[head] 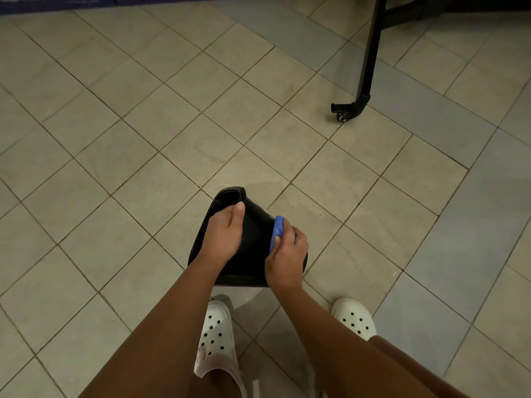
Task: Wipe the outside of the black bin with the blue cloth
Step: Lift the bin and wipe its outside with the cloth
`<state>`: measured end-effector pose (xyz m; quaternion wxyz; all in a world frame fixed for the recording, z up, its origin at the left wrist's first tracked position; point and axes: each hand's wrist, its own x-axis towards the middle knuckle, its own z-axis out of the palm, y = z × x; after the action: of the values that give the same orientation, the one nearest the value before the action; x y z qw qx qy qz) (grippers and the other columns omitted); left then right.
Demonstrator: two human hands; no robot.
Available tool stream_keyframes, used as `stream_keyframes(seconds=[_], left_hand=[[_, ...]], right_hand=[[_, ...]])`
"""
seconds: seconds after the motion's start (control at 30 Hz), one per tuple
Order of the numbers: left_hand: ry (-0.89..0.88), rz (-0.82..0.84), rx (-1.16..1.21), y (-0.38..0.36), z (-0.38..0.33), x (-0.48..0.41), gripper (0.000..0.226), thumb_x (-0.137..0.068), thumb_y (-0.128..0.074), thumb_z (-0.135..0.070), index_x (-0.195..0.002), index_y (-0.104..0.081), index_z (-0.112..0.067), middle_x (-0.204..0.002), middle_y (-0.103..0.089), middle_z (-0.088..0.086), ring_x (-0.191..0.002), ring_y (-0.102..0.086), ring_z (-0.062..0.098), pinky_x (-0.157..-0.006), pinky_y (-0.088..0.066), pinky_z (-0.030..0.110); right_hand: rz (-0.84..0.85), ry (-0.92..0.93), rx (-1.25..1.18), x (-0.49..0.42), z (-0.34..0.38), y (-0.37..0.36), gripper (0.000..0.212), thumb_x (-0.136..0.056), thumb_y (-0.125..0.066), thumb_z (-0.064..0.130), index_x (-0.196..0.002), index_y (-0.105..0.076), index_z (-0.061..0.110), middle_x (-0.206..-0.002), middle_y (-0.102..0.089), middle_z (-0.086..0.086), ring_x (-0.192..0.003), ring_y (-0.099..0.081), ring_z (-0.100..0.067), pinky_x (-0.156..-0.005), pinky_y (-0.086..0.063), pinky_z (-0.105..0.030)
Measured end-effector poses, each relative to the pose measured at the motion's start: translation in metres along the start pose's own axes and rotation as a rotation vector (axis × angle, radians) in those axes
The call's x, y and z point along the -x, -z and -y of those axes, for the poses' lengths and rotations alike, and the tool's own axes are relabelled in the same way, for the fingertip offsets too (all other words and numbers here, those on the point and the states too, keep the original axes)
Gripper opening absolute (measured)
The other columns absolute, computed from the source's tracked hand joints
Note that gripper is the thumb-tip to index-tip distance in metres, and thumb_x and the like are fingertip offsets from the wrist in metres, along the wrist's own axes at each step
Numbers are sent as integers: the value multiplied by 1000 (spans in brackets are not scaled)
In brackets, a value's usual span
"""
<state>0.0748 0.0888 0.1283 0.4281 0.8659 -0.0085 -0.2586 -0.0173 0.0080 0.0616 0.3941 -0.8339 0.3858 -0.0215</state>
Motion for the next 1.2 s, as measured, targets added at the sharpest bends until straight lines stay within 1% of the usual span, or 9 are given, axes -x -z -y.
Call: stream_keyframes(seconds=[0.17,0.27,0.47,0.63,0.7,0.77,0.87,1.0,1.2], left_hand=[[-1,41,-31,3,0,-2,49,-102,-33,-40,-88,-61,-3,-86,-66,19,-85,-64,32,-80,-51,46],[-5,5,-5,4,1,-2,48,-102,-34,-39,-86,-61,-3,-85,-66,20,-84,-64,32,-80,-51,46],[11,-57,-30,6,0,1,50,-104,-31,-37,-96,-62,1,-93,-65,23,-76,-57,18,-73,-47,28],[41,-62,-6,9,0,-3,48,-104,-30,-37,-99,-62,-1,-94,-65,20,-85,-61,24,-81,-50,40],[55,-62,2,11,1,-2,48,-104,-31,-38,-98,-62,-1,-91,-65,18,-87,-62,28,-84,-50,44],[64,-77,20,11,3,-2,45,-104,-31,-38,-93,-62,-6,-84,-62,9,-79,-59,17,-79,-49,36],[74,-108,12,11,6,-1,38,-104,-31,-38,-82,-56,-19,-80,-57,2,-73,-51,8,-68,-41,24],[94,-158,15,14,12,-3,47,-104,-31,-39,-90,-61,-4,-84,-62,15,-76,-55,19,-71,-40,31],[85,-142,-9,15,13,-5,41,-104,-31,-37,-90,-59,-11,-81,-57,3,-81,-55,17,-76,-40,31]], right_hand=[[42,132,-35,5,24,2,58,-87,-49,6,-141,-32,16,-138,-34,-10,-123,-32,-25,-107,-32,-37],[165,252,-97,-11,17,9,44,-98,-38,18,-141,-33,18,-140,-33,-6,-124,-32,-18,-103,-29,-25],[214,-97,-14,-16,-20,10,52,-94,-48,14,-141,-30,22,-141,-30,-5,-128,-32,-21,-107,-30,-32],[60,119,-3,7,5,-4,48,-92,-48,13,-139,-36,17,-136,-37,-7,-123,-33,-20,-102,-31,-29],[108,228,-20,1,7,-2,43,-95,-42,20,-138,-38,15,-135,-39,-7,-123,-34,-19,-104,-30,-27],[184,295,-12,-11,-3,2,43,-97,-36,23,-139,-38,15,-137,-39,-8,-124,-35,-20,-104,-27,-25],[270,178,-13,-21,-23,7,42,-100,-34,22,-141,-33,20,-141,-33,-6,-127,-32,-20,-104,-25,-25],[270,-77,23,-16,-30,11,46,-97,-40,16,-142,-30,20,-143,-30,-9,-128,-30,-25,-108,-29,-35],[124,138,20,16,8,-6,53,-91,-49,11,-140,-33,17,-141,-33,-6,-129,-30,-21,-109,-32,-37]])
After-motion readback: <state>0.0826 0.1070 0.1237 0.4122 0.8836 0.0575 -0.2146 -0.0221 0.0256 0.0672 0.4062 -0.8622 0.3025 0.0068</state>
